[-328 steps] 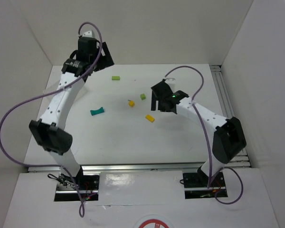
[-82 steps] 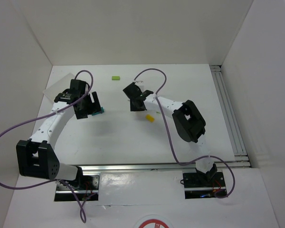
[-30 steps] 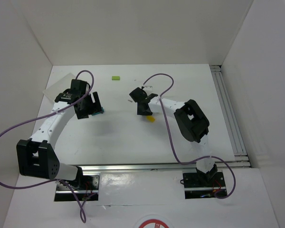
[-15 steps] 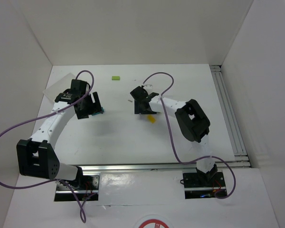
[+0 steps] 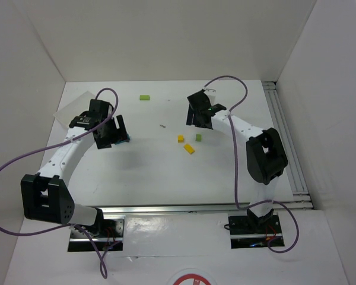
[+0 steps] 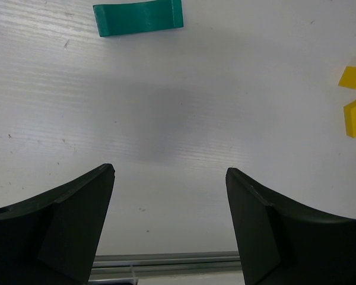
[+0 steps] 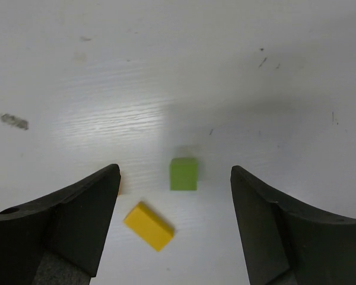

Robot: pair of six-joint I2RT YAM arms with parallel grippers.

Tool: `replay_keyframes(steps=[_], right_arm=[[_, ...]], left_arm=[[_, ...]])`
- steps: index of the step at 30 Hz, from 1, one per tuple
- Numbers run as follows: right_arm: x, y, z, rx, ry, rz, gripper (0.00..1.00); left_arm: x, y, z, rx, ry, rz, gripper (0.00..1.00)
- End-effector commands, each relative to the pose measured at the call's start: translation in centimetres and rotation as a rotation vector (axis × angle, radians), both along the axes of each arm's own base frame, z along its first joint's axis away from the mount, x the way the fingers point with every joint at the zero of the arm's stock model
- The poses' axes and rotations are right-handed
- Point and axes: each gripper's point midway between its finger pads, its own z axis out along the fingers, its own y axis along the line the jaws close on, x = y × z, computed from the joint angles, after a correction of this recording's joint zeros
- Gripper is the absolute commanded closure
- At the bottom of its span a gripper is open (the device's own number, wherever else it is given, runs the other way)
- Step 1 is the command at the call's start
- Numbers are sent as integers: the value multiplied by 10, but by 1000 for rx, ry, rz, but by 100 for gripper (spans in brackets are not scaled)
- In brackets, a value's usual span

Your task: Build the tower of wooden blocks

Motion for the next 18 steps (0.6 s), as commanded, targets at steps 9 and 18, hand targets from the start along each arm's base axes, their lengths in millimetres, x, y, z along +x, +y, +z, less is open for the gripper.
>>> replay_keyframes(steps=[9,18], right_arm=[[-9,-8,-54,21,144,38,17],[-13,-6,-81,2,202,65,30]], left_arm=[[0,-4,-5,8,6,-28,11],[2,-7,-5,8,6,-37,11]])
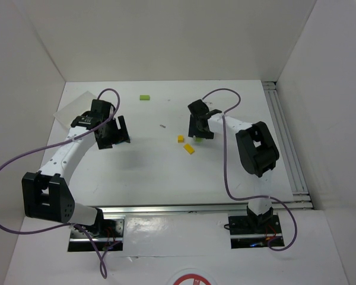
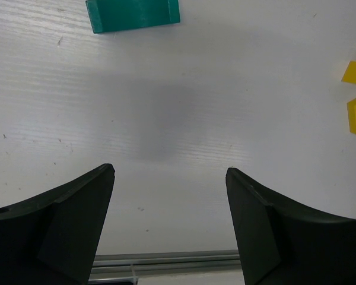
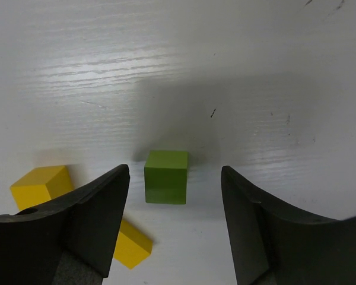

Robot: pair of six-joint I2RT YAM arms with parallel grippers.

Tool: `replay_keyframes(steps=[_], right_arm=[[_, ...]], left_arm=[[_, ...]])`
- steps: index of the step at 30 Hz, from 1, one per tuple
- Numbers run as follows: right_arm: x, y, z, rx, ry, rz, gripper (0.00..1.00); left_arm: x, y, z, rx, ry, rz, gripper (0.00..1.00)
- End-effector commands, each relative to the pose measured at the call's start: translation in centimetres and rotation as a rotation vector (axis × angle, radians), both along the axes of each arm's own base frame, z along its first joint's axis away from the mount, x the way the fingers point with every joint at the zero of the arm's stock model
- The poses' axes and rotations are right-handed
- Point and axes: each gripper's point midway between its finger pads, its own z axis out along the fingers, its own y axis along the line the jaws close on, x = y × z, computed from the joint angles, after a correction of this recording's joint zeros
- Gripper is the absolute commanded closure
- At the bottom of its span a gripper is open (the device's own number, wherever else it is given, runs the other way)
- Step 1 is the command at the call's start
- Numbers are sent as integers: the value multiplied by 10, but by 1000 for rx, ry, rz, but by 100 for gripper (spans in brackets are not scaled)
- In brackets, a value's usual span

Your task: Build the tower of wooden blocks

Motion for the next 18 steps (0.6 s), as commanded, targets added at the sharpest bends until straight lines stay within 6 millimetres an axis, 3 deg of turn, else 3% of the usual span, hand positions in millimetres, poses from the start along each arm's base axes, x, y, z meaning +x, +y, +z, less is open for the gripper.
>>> replay_keyframes(steps=[1,11,18], right_arm=[[-1,5,-4,6,-3,26,31],[-1,4,-2,-5,-11,51,51],[-5,11,-4,-47,-9,104,56]], left_arm=[[2,-3,-1,6,-7,-24,11],[2,-4,-1,2,-6,-16,11],[3,-2,-1,9,-7,-11,11]])
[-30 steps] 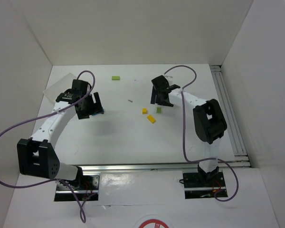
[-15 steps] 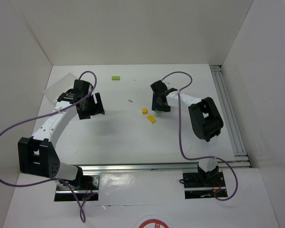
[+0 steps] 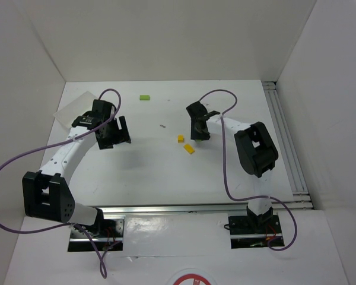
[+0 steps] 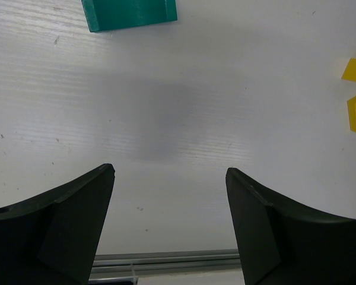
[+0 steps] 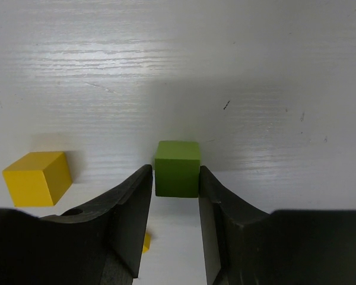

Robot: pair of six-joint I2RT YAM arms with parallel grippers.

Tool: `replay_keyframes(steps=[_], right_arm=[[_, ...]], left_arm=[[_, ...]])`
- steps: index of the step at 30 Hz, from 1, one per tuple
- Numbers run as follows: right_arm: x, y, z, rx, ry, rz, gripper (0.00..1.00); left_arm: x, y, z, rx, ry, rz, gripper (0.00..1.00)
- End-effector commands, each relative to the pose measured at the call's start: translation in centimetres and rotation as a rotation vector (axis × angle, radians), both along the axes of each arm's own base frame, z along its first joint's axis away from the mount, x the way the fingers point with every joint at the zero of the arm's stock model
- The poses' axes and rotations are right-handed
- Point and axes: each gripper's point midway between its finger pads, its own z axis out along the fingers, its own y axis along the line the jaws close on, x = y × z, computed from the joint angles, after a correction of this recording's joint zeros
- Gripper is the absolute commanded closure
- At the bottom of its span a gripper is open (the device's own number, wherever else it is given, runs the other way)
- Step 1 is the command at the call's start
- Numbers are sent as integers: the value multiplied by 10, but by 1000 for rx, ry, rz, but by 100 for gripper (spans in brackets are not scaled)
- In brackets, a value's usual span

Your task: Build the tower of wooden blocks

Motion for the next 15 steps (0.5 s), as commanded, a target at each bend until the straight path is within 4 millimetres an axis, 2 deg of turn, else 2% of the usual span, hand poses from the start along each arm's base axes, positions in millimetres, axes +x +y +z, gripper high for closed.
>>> replay_keyframes(steps=[1,8,15], right_arm=[[3,7,5,-21,-32,37,56],[-2,17,7,-33,-35,69,56],[-3,16,1,-47,-19,78,56]], left_arm=[[3,0,1,8,-12,-5,11],[2,-3,1,8,-12,-15,11],[2,-3,1,8,-12,-15,11]])
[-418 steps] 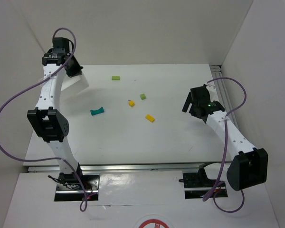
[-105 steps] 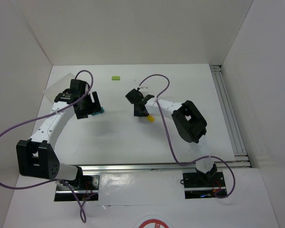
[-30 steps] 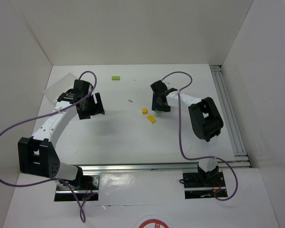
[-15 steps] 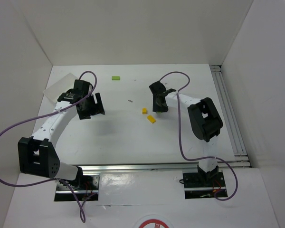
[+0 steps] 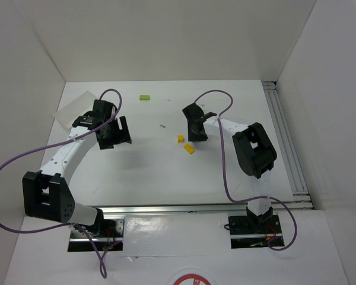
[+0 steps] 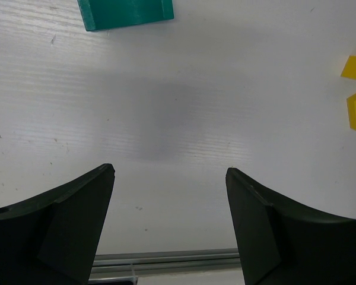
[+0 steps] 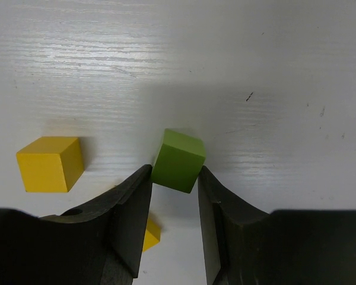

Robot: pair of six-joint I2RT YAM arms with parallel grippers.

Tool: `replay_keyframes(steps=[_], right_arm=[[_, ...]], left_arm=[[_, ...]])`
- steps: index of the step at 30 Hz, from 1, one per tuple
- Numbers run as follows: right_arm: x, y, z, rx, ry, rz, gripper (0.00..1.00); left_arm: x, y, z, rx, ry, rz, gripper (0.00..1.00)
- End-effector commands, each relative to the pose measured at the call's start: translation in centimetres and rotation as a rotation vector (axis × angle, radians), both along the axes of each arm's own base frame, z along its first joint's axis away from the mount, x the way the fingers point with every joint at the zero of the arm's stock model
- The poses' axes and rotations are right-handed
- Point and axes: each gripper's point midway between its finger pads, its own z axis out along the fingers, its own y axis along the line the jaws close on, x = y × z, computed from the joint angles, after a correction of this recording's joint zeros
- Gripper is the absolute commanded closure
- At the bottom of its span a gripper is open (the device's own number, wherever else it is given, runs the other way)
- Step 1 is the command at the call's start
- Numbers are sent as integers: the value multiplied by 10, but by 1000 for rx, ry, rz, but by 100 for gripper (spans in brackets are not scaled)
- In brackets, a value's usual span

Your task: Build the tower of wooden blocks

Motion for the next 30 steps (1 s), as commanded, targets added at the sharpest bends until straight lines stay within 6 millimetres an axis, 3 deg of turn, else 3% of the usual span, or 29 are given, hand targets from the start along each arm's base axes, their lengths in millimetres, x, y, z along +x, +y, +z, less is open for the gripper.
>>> replay_keyframes(steps=[1,7,8,11,15,18,30], right_arm=[[6,8,4,-15,-23,25,56],[7,1,7,-51,-29,17,54],[7,1,7,-51,-29,17,39],[8,1,9,-38,-41,-12,26],[9,4,8,0,-51,-63,26],[15,10,17,52,-90,-102,31],[23,7,17,38,-86,-135,51]], left_arm=[[3,0,1,8,-12,-7,11],[3,1,1,16,-13,-2,11],[3,1,1,16,-13,-2,11],[1,2,-3,17,-4,-2,11],[1,2,-3,17,-4,-2,11],[1,2,-3,17,-4,-2,11],[-1,2,-3,18,5,-2,11]])
